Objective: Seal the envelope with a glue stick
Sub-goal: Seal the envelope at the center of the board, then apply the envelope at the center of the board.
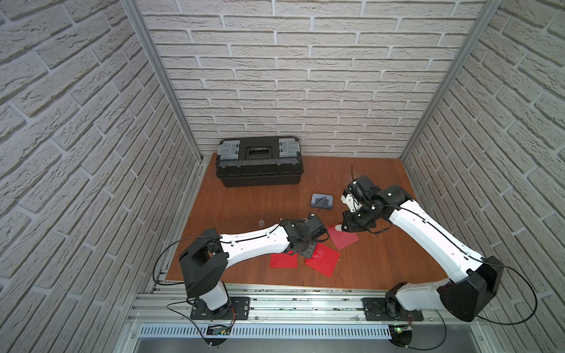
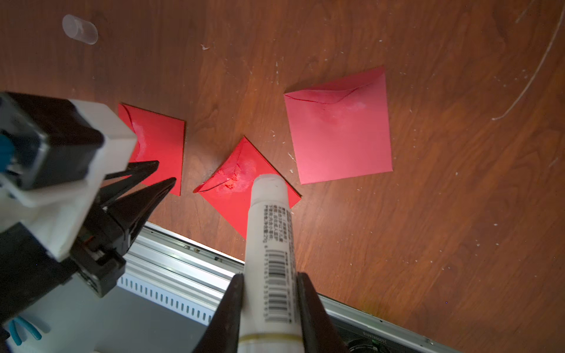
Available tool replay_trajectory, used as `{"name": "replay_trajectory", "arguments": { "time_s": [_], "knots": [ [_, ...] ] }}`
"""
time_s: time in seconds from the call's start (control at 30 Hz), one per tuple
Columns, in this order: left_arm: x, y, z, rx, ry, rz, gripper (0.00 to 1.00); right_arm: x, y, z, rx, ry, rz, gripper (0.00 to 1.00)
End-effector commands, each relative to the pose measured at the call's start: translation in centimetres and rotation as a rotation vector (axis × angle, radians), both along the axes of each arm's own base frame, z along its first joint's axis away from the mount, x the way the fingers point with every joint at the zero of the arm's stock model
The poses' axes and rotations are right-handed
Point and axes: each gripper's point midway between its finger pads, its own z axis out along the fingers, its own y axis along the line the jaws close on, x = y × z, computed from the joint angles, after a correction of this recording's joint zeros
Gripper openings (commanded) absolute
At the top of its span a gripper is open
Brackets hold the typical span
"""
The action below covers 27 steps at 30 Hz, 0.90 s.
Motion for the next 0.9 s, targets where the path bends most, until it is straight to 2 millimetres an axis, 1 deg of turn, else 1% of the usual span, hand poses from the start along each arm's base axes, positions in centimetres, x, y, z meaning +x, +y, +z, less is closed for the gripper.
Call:
{"name": "replay_trajectory", "arguments": {
  "time_s": [0.0, 0.07, 0.33, 0.5, 0.7, 0.87],
  "knots": [
    [-0.5, -1.4, -0.9, 0.014, 0.003, -0.055, 0.30, -1.0, -1.1, 0.1, -0.012, 0.009, 0.013, 0.03],
    [-0.8, -1.7, -1.6, 0.024, 0.012, -0.065, 0.30, -1.2, -1.4, 0.1, -0.010, 0.010, 0.006, 0.03],
    [-1.4, -0.9, -3.6, 0.061, 0.044, -0.051, 0.30, -1.6, -1.6, 0.1, -0.002, 0.016, -0.001, 0.03],
    [-2.2, -1.3, -4.3, 0.028, 0.077, -0.054, 0.27, -1.6, -1.5, 0.3, 0.004, 0.018, -0.003, 0.03],
    [-3.0, -0.7, -5.4, 0.037, 0.095, -0.038, 0.25, -1.8, -1.3, 0.5, 0.011, 0.030, 0.000, 0.03],
    [-3.1, -0.5, -6.1, 0.042, 0.100, -0.034, 0.21, -2.0, -0.9, 0.6, 0.032, 0.039, -0.001, 0.03]
  ]
}}
